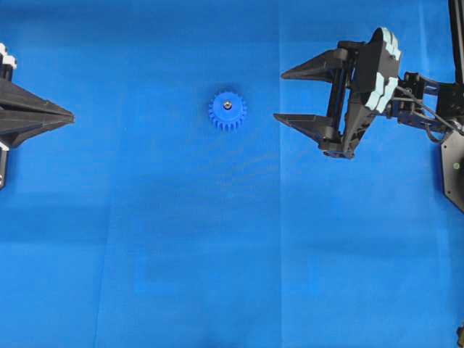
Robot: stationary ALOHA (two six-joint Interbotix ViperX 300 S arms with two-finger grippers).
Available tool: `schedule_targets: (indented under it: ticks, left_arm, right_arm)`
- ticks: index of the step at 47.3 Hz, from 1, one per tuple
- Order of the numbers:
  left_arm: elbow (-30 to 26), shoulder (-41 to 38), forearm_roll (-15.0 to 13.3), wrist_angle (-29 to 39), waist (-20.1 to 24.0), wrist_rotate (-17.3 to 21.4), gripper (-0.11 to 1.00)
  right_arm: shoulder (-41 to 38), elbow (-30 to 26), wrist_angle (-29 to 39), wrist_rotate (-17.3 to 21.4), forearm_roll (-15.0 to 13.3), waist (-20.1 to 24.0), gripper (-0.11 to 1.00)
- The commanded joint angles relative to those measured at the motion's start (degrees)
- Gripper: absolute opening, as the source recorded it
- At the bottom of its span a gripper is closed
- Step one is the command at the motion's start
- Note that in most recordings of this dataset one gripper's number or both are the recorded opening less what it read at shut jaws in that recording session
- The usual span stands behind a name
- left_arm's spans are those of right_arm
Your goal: Insert the shaft placed at a random location into the center hole of the small gear at another random location.
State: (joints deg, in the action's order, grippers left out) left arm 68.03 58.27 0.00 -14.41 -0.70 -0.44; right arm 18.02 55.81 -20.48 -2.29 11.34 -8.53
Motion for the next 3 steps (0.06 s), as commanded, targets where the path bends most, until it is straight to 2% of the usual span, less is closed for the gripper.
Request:
schedule_targets:
  ticks: [1, 3]
  left_arm:
    - [-0.5, -0.2, 0.2, -0.3, -0.2, 0.0, 0.00]
    - [-0.5, -0.2, 0.2, -0.3, -0.2, 0.0, 0.00]
  right_arm:
    - [0.9, -0.4, -0.3, 0.1, 0.1, 0.1, 0.69]
    - [1.0, -0.4, -0.3, 0.1, 0.1, 0.1, 0.69]
